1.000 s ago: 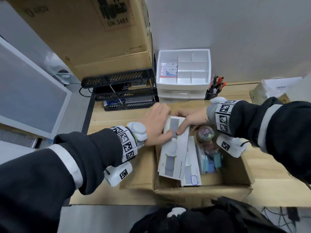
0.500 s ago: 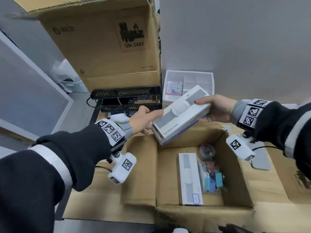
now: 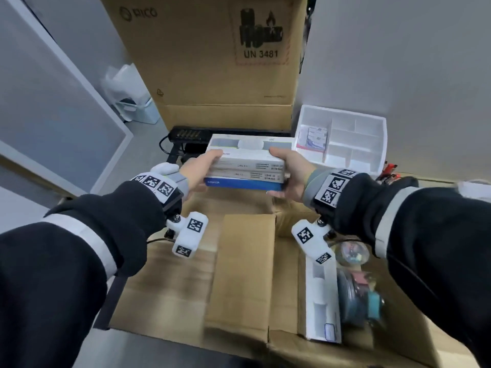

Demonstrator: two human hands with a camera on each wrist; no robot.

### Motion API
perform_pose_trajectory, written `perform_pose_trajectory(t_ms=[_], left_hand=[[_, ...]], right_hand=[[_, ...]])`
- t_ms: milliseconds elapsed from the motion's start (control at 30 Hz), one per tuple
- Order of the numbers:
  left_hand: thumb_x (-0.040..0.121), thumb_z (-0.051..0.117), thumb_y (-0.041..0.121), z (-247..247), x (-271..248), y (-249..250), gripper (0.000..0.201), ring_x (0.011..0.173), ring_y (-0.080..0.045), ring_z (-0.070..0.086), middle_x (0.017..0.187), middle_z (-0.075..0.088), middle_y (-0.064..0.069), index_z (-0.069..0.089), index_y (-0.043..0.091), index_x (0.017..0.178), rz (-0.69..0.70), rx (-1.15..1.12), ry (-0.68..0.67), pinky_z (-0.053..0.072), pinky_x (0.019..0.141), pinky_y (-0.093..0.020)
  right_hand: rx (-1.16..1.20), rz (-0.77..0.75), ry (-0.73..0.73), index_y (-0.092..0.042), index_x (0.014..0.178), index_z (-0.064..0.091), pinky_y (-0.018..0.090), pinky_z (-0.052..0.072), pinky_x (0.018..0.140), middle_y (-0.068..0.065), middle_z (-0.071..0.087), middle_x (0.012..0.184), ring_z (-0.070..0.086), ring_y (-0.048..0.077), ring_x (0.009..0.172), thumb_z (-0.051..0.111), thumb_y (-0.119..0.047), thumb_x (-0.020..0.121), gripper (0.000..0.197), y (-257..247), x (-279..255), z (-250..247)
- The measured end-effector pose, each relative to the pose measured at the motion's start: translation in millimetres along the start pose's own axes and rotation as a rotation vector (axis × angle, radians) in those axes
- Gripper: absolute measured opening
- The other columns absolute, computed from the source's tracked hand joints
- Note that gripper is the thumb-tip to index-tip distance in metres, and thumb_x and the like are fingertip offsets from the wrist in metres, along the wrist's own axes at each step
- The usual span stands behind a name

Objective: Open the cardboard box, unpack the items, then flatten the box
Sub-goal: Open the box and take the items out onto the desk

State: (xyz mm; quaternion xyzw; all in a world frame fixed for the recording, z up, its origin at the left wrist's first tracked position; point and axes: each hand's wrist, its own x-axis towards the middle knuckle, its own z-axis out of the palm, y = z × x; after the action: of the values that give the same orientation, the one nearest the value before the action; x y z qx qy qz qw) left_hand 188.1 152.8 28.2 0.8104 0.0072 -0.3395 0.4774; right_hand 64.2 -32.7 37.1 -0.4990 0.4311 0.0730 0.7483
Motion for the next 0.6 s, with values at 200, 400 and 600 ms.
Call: perform_pose_trajectory(t_ms=[200,400,600], left_hand=[[0.074,0.056,0.064,-9,42,-35,0.066,0.107,-0.026,0.065,0.118,0.066,-0.005,0.06,0.019,0.122,-0.08,0.044,0.033,0.051,0.096,-0.04],[0.065,0.051,0.064,2,72,-70,0.059,0.099,-0.028,0.064,0.103,0.066,-0.005,0.061,0.022,0.105,-0.121,0.09,-0.035,0.051,0.097,-0.044],[0.066,0.051,0.055,22,99,-85,0.052,0.079,-0.025,0.056,0.087,0.061,-0.005,0.064,0.015,0.098,-0.119,0.11,-0.077,0.044,0.076,-0.034]], right_hand=[[-0.044,0.084,0.007,-0.02,0.101,0.063,0.045,0.047,0.096,0.004,0.072,0.092,0.066,0.022,0.09,0.06,-0.041,0.091,0.024,18,39,34],[-0.083,0.143,0.078,-0.019,0.112,0.06,0.046,0.048,0.104,0.009,0.072,0.112,0.067,0.029,0.106,0.062,-0.034,0.084,0.032,43,79,38],[-0.089,0.214,0.116,-0.013,0.088,0.055,0.028,0.053,0.071,0.007,0.064,0.082,0.066,0.024,0.075,0.055,-0.018,0.081,0.01,54,107,29]])
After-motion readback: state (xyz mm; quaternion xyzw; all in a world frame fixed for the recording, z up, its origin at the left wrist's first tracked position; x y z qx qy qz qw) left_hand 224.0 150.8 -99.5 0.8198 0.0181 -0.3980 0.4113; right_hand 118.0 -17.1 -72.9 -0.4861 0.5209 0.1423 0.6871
